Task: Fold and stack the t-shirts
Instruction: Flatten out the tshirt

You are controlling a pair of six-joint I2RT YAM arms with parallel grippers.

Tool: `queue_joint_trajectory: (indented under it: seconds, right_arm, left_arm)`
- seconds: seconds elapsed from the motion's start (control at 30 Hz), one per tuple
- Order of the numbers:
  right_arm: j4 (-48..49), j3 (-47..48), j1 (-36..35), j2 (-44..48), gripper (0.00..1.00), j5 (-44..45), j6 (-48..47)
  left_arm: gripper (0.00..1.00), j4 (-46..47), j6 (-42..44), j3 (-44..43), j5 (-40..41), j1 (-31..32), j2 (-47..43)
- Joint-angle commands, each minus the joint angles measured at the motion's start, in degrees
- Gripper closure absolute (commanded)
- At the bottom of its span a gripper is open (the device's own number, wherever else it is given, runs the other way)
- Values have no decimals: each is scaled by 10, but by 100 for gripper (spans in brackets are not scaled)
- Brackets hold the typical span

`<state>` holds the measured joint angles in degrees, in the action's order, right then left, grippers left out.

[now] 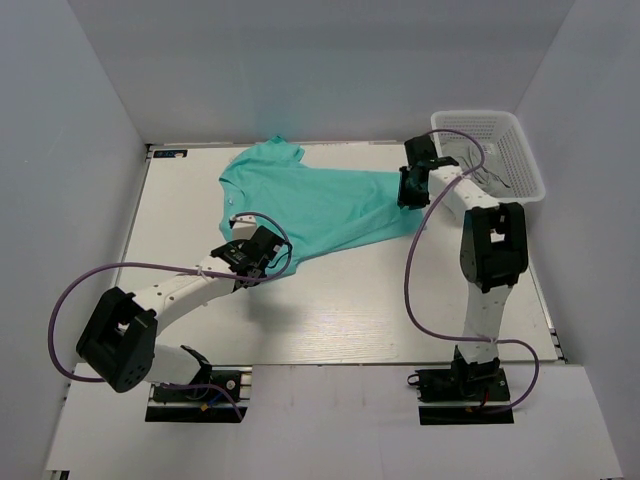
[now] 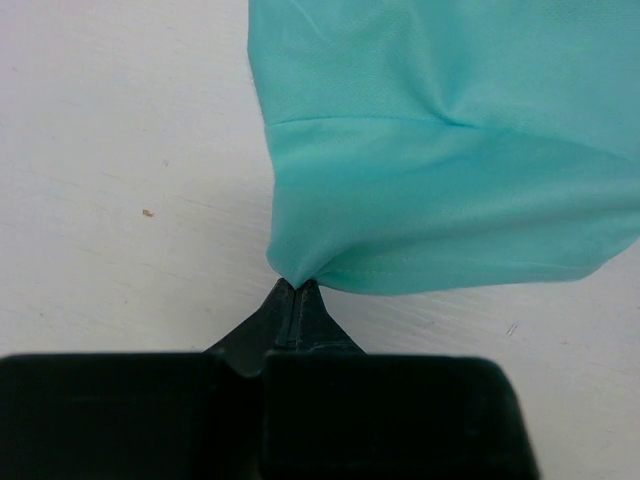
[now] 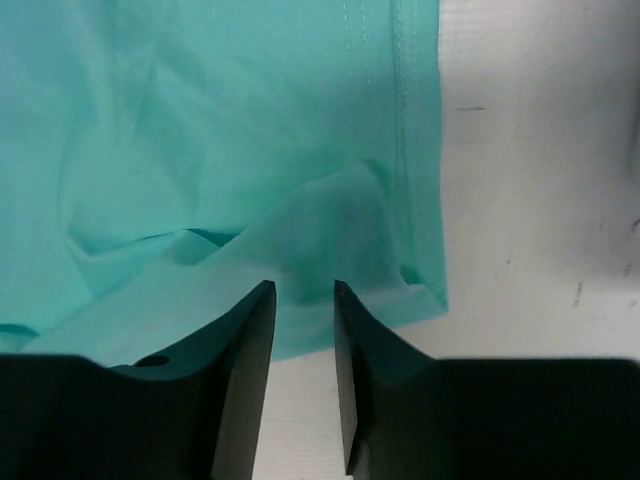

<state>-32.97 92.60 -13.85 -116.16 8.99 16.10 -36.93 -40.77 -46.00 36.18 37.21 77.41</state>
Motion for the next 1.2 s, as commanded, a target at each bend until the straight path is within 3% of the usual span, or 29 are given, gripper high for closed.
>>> queue_joint_trajectory:
  seconds: [0.0, 0.03, 0.1, 0.33, 0.67, 1.0, 1.17]
  right_arm:
    - [5, 6, 2, 50, 62, -12, -19]
    - [23, -9, 4, 73, 51, -13, -19]
    - [45, -66, 5, 109, 40, -7, -17]
    - [55, -159, 15, 155, 34, 18, 0]
    - [88, -103, 39, 88, 37, -64, 77]
    - [71, -36, 44, -8, 42, -68, 140]
    - [43, -33, 41, -10, 43, -17, 155]
  left_arm:
    - [100, -3, -8, -2, 17, -3, -18]
    - [100, -3, -8, -2, 17, -3, -18]
    - [100, -3, -3, -2, 12, -3, -18]
    - [100, 2, -3, -2, 6, -3, -1]
    - [100, -3, -8, -2, 6, -3, 6]
    - [100, -14, -19, -2, 6, -3, 22]
    - [100, -19, -24, -2, 6, -3, 34]
